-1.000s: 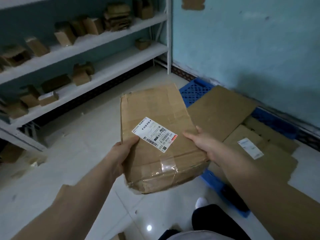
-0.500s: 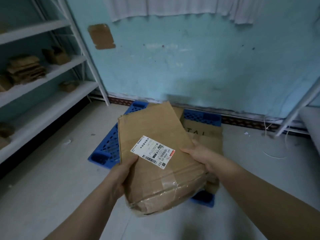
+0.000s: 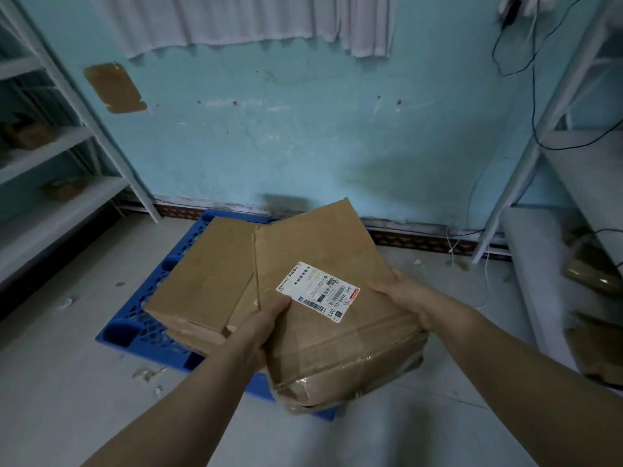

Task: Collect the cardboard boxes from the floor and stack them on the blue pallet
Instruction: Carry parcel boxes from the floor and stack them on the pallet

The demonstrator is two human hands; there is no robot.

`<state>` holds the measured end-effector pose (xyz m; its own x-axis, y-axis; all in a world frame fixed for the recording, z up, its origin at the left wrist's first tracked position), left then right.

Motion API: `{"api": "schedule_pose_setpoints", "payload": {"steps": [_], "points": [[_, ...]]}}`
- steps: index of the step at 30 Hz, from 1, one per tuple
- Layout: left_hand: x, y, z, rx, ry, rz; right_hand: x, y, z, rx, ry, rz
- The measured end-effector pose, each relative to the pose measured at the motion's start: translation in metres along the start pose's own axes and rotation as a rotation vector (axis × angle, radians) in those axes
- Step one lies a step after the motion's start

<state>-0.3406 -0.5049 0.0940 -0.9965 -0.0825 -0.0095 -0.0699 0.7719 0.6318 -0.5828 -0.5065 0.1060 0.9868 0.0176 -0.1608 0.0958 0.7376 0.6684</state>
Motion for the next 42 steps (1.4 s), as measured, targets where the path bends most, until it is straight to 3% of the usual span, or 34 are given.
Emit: {"api": "schedule_pose_setpoints", "payload": {"steps": [7, 15, 26, 42], "points": [[0.090, -0.030, -0.019, -0.026, -0.020, -0.011, -0.091, -0.036, 0.014, 0.023, 0.016, -0.017], [0.138, -0.116, -0.045, -0.087, -0.023, -0.032, -0.127, -0.129, 0.059, 0.088, 0.079, 0.004], [0.162, -0.244, -0.102, -0.230, 0.105, -0.089, -0.129, -0.260, 0.157, 0.213, 0.226, 0.010], [0.176, -0.340, -0.112, -0.316, 0.386, -0.477, -0.084, -0.468, 0.226, 0.353, 0.580, 0.360]]}}
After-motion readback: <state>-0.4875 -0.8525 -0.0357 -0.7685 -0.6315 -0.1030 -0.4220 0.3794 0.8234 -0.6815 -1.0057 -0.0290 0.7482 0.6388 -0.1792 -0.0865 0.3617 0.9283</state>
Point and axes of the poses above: each hand's wrist, its own y-axis away from the middle knuckle, its own x-axis out of the palm, z = x × y, the point moved 1 cm from there along -y, towards the middle knuckle, and after that the axes turned 9 degrees about x, right-handed, at the moved point
